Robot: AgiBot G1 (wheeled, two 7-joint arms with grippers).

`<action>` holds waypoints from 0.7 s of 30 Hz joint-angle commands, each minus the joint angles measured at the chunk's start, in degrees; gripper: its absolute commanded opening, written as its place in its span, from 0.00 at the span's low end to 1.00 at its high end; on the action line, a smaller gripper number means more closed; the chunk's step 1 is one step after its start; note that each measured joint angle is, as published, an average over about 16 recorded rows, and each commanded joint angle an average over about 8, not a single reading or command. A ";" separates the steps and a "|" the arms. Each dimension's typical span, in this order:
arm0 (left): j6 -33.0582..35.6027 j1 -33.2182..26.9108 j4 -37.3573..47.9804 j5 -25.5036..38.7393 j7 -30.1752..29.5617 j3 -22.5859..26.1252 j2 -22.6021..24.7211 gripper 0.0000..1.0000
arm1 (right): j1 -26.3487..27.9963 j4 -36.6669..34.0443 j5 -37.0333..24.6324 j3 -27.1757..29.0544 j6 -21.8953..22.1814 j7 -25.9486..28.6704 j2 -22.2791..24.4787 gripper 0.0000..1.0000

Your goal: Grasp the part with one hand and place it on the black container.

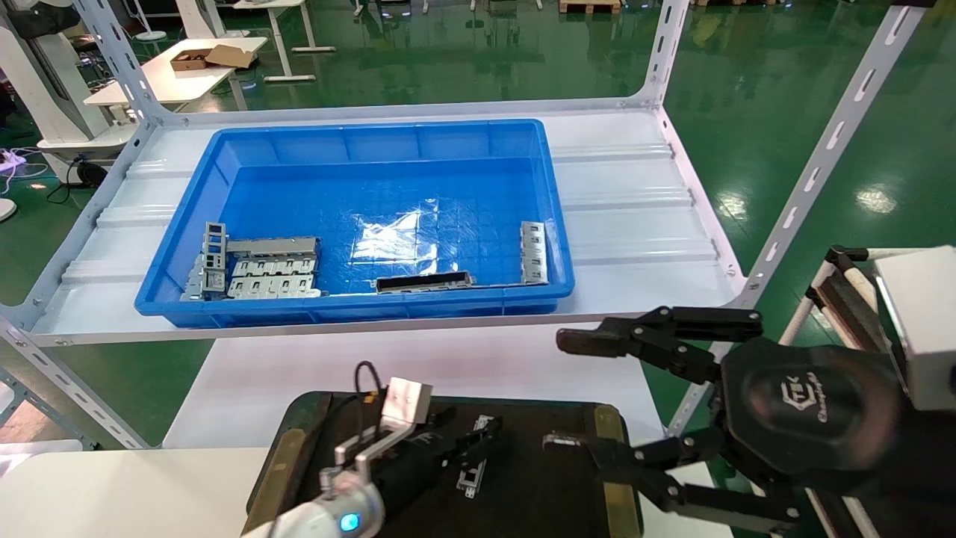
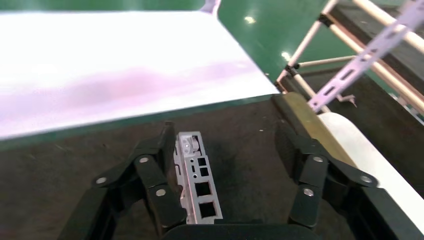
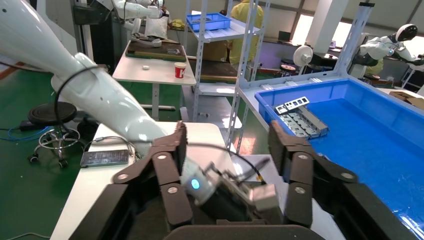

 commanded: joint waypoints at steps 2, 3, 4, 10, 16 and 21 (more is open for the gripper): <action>0.76 0.72 -5.94 0.75 1.12 -0.42 -4.54 1.00 | 0.00 0.00 0.00 0.00 0.00 0.00 0.00 1.00; 1.06 0.86 -7.35 0.99 1.63 -0.61 -5.87 1.00 | 0.00 0.00 0.00 0.00 0.00 0.00 0.00 1.00; 1.32 0.98 -8.55 1.21 2.13 -0.81 -7.10 1.00 | 0.00 0.00 0.00 0.00 0.00 0.00 0.00 1.00; 2.84 1.28 -13.74 2.10 5.18 -2.09 -13.52 1.00 | 0.00 0.00 0.00 0.00 0.00 0.00 0.00 1.00; 5.78 0.83 -15.94 1.68 8.12 -3.38 -18.69 1.00 | 0.00 0.00 0.00 0.00 0.00 0.00 0.00 1.00; 9.99 0.11 -16.50 -0.45 11.85 -5.03 -22.41 1.00 | 0.00 0.00 0.00 -0.01 0.00 0.00 0.00 1.00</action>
